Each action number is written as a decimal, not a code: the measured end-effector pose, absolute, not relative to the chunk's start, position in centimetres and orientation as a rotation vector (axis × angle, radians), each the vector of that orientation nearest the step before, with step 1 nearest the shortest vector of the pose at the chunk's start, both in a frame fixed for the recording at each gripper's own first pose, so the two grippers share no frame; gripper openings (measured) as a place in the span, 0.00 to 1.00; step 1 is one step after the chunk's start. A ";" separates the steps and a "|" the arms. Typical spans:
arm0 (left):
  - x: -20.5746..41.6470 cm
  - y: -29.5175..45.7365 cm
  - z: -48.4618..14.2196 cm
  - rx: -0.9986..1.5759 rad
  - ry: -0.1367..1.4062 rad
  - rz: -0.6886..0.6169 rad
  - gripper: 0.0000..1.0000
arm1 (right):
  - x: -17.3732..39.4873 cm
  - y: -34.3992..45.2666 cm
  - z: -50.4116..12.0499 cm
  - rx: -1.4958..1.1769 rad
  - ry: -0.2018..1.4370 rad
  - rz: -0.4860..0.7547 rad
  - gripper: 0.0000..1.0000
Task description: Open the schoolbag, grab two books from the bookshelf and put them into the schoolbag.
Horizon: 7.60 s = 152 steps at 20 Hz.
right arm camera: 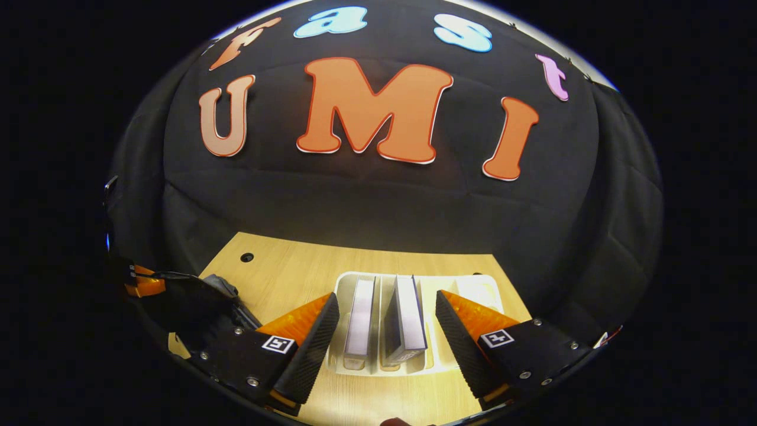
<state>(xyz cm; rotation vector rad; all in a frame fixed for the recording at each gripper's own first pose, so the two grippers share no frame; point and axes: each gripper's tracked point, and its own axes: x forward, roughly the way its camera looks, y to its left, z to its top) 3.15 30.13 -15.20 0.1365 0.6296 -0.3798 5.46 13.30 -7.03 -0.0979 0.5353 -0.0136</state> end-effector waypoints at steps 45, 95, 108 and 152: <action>1.8 31.6 -16.2 0.139 0.671 -0.265 0.05 | 7.5 14.4 -10.8 0.118 1.127 0.152 0.33; 1.6 31.5 -14.8 0.065 0.636 -0.236 0.04 | -3.8 37.8 -20.1 0.898 1.094 0.402 0.31; 0.6 30.3 -14.1 0.035 0.618 -0.247 0.05 | -2.2 44.9 -24.8 0.978 1.013 0.377 0.41; -1.5 29.2 -18.5 0.004 0.690 -0.072 0.05 | 5.1 10.2 -13.6 0.018 1.086 0.254 0.99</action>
